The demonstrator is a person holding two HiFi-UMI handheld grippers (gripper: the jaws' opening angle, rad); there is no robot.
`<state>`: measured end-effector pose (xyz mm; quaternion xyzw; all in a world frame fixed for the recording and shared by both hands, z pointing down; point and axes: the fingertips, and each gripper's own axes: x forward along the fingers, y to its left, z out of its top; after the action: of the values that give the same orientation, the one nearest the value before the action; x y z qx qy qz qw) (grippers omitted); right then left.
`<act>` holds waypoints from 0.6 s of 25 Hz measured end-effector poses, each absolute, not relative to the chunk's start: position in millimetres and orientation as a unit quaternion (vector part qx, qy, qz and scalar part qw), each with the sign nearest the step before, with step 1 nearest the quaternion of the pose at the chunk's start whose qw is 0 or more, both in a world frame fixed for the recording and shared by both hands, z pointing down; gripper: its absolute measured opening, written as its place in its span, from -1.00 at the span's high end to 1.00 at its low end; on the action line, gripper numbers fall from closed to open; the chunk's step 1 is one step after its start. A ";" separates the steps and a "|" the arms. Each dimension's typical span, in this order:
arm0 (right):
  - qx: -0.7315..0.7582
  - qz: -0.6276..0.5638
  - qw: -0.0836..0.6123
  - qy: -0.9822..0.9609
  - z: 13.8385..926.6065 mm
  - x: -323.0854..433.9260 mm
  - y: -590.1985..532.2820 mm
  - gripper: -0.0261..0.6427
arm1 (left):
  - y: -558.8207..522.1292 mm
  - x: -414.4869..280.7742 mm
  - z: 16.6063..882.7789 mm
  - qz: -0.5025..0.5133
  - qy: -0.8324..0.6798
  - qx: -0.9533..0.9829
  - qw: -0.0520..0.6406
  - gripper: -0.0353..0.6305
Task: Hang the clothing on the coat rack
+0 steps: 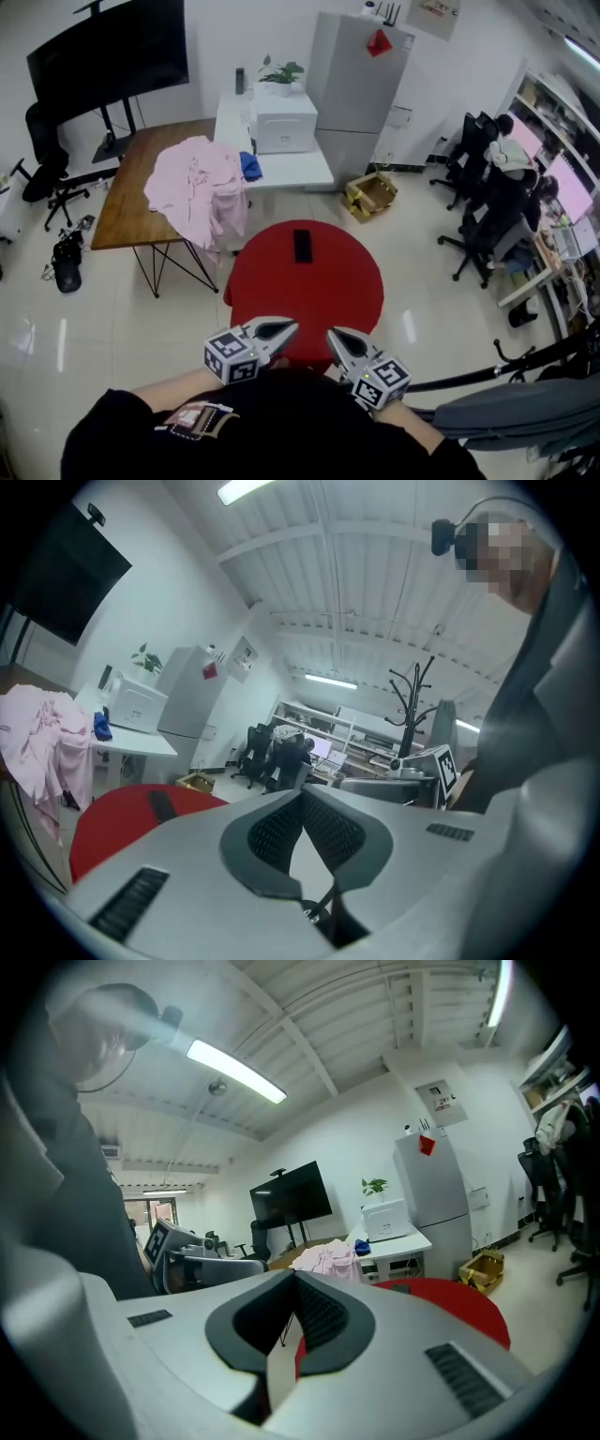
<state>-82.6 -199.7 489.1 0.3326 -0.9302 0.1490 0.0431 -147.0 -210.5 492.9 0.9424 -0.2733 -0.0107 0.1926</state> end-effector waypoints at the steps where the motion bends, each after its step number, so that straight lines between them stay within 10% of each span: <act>1: 0.334 0.149 0.043 -0.930 489.1 -80.2 -198.5 0.90 | -211.4 -145.6 492.5 -0.012 -0.272 0.943 0.193 0.92; 15: 0.367 0.145 0.030 -0.918 484.5 -58.1 -184.6 0.90 | -209.8 -129.4 489.7 -0.003 -0.240 0.954 0.182 0.92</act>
<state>-58.1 -184.6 484.5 0.3674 -0.9182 0.1452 0.0297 -129.4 -209.8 489.7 0.9536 -0.2399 -0.0030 0.1816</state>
